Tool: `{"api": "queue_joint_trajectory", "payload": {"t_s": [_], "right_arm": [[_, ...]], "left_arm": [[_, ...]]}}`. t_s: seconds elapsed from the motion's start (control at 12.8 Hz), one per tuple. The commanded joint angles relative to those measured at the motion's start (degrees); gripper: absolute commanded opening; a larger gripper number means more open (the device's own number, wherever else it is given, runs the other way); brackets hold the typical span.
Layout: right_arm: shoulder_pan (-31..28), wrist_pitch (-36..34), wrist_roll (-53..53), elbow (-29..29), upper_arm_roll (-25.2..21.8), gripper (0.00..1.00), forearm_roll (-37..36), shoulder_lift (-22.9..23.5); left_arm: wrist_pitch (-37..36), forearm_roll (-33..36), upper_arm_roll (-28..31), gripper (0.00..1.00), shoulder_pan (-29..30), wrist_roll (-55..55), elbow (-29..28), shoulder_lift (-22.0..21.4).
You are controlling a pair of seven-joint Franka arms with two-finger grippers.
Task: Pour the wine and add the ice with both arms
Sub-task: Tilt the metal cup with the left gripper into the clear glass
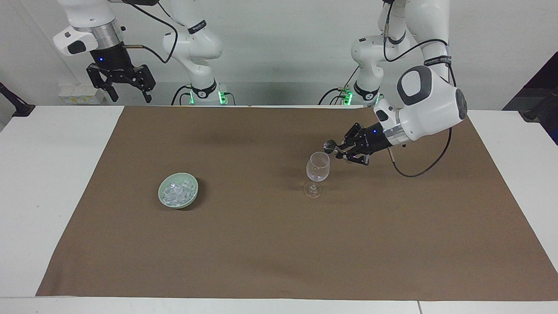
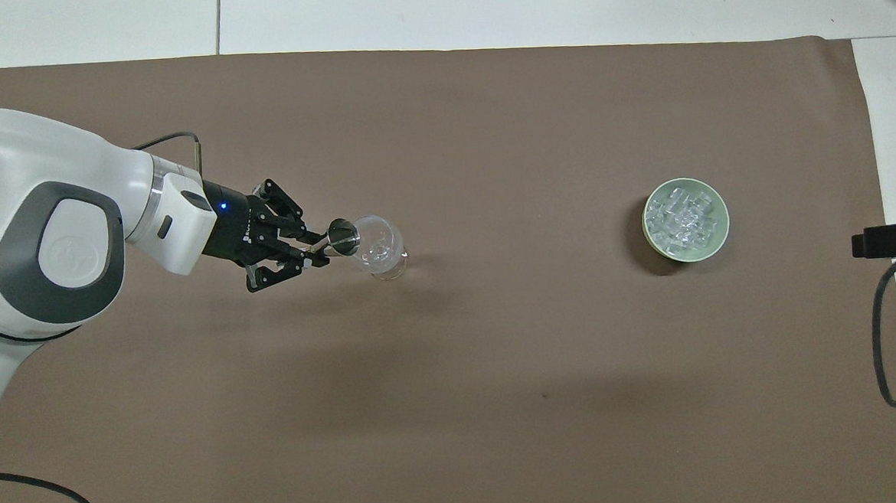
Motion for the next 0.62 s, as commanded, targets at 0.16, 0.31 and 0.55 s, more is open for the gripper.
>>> {"api": "queue_joint_trajectory", "payload": {"t_s": [0.16, 0.31, 0.55], "right_arm": [[-0.36, -0.50, 0.82, 0.18, 0.21, 1.00, 1.52, -0.27], [-0.36, -0.50, 0.82, 0.18, 0.21, 1.00, 1.52, -0.27], [-0.36, -0.50, 0.82, 0.18, 0.21, 1.00, 1.52, -0.27]], "left_arm": [[1.70, 2.28, 1.14, 0.01, -2.61, -4.70, -0.35, -1.70], [2.32, 3.15, 1.14, 0.02, -2.78, -7.16, -0.43, -1.70], [2.23, 4.39, 1.14, 0.02, -2.78, -8.49, -0.43, -1.79]]}}
